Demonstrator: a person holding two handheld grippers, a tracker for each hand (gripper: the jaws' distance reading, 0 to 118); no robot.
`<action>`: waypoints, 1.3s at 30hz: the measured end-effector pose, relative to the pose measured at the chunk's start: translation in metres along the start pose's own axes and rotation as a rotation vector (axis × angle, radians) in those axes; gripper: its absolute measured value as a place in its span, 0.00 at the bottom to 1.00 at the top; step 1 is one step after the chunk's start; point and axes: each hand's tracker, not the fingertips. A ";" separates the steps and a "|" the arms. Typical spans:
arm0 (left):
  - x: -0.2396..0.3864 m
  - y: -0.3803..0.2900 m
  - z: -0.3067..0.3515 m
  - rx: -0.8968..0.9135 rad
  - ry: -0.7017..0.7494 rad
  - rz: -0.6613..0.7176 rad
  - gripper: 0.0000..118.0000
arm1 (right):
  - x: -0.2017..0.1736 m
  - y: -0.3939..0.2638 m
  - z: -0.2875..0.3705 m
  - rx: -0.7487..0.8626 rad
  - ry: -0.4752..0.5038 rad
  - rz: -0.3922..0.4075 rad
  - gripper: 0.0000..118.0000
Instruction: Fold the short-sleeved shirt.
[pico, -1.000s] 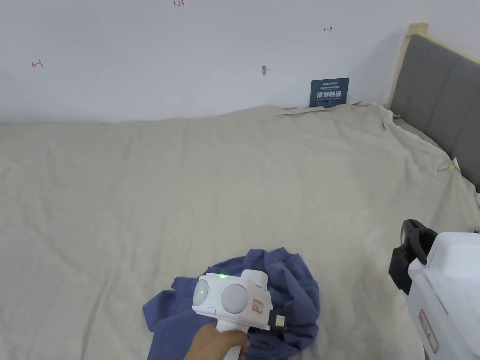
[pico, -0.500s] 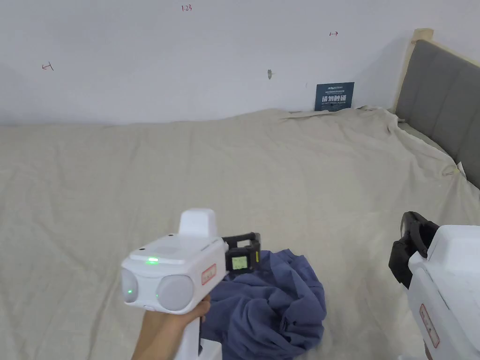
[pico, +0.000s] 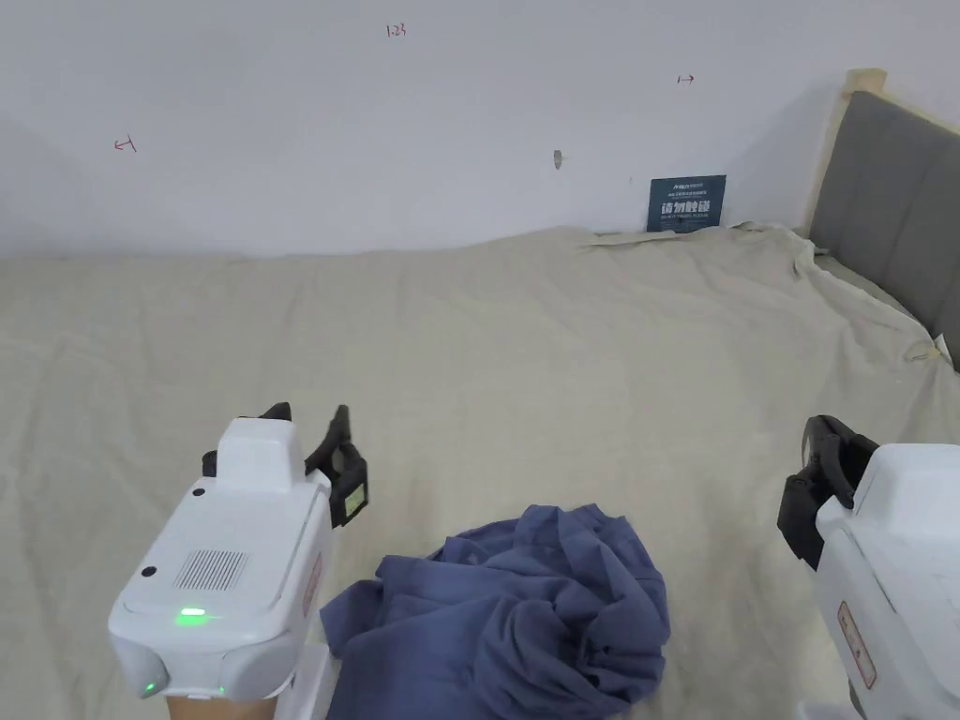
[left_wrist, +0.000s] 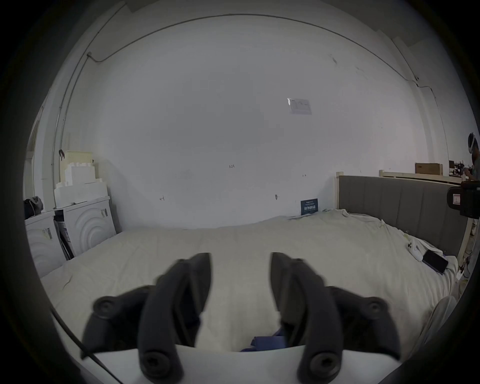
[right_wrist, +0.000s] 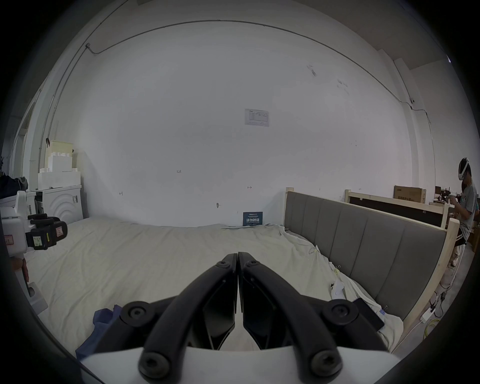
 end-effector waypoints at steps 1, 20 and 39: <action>-0.004 -0.002 0.001 0.010 0.006 0.009 0.17 | 0.000 0.000 0.000 0.003 0.001 0.001 0.01; -0.028 -0.007 0.007 -0.008 0.074 0.049 0.00 | -0.008 0.003 -0.001 0.008 0.016 0.013 0.01; -0.021 -0.114 -0.003 -0.805 -0.121 0.228 0.00 | -0.014 -0.006 -0.008 -0.026 0.039 0.015 0.01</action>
